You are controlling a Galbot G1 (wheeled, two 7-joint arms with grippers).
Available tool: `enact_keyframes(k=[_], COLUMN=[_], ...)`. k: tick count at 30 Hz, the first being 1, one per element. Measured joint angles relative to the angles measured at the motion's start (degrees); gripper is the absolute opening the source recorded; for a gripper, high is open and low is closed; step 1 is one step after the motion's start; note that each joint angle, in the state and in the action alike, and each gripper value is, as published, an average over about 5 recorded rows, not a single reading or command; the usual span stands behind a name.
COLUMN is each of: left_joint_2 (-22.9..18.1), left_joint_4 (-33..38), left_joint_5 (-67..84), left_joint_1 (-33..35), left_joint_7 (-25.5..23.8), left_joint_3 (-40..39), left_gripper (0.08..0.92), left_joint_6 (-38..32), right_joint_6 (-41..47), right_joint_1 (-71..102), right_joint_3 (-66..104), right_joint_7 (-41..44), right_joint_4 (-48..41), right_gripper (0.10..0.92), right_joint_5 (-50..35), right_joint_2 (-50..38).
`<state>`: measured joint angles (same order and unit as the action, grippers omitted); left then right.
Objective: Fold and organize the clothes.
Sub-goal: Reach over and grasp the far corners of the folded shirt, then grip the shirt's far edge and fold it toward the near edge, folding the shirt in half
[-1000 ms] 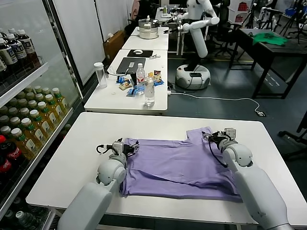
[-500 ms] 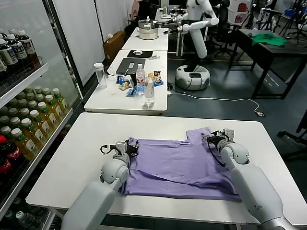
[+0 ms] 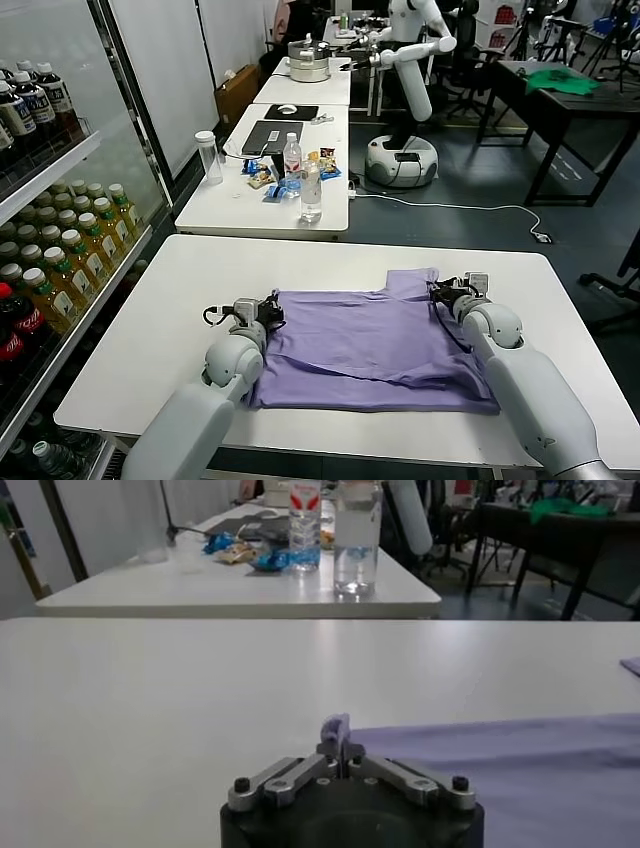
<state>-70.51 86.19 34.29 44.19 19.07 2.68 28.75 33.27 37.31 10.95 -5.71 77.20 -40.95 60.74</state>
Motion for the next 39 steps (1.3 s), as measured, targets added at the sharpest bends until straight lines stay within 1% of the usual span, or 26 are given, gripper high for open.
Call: enact_keyframes(k=[2, 4, 16, 25, 30, 36, 39], left_joint_2=[0.5, 1.0, 4.9, 8.2, 9.8, 10.3, 10.3], left_joint_4=[1.2, 2.7, 15.0, 22.5, 24.5, 25.3, 25.2], left_joint_5=[0.6, 1.2, 4.4, 6.8, 7.9, 8.0, 7.6], left_joint_1=[0.7, 1.6, 8.8, 14.6, 17.0, 18.7, 19.0], left_joint_7=[-0.2, -0.3, -0.9, -1.0, -1.1, -0.8, -0.8], left_joint_3=[0.3, 0.7, 3.2, 5.0, 5.3, 5.2, 5.1], left_gripper=[0.096, 0.096, 0.096, 0.096, 0.096, 0.096, 0.103], left_joint_6=[-0.4, -0.7, -1.1, 0.0, 1.2, 2.7, 3.1], right_joint_6=[0.0, 0.0, 0.0, -0.1, -0.1, -0.1, -0.1], right_joint_1=[0.9, 1.9, 14.3, 27.9, 34.0, 37.8, 38.6], right_joint_3=[0.7, 1.6, 10.5, 19.3, 22.3, 23.7, 23.8], right_joint_7=[0.0, 0.0, -0.4, 0.0, 0.1, -0.2, -0.3], right_joint_4=[1.7, 3.9, 21.6, 33.6, 36.9, 38.2, 38.3], right_gripper=[0.117, 0.113, 0.113, 0.113, 0.113, 0.113, 0.148], right_joint_5=[-0.2, -0.5, -1.8, -1.4, -0.6, 0.8, 1.8], right_joint_2=[-0.6, -1.3, -7.1, -8.5, -8.4, -7.8, -7.4])
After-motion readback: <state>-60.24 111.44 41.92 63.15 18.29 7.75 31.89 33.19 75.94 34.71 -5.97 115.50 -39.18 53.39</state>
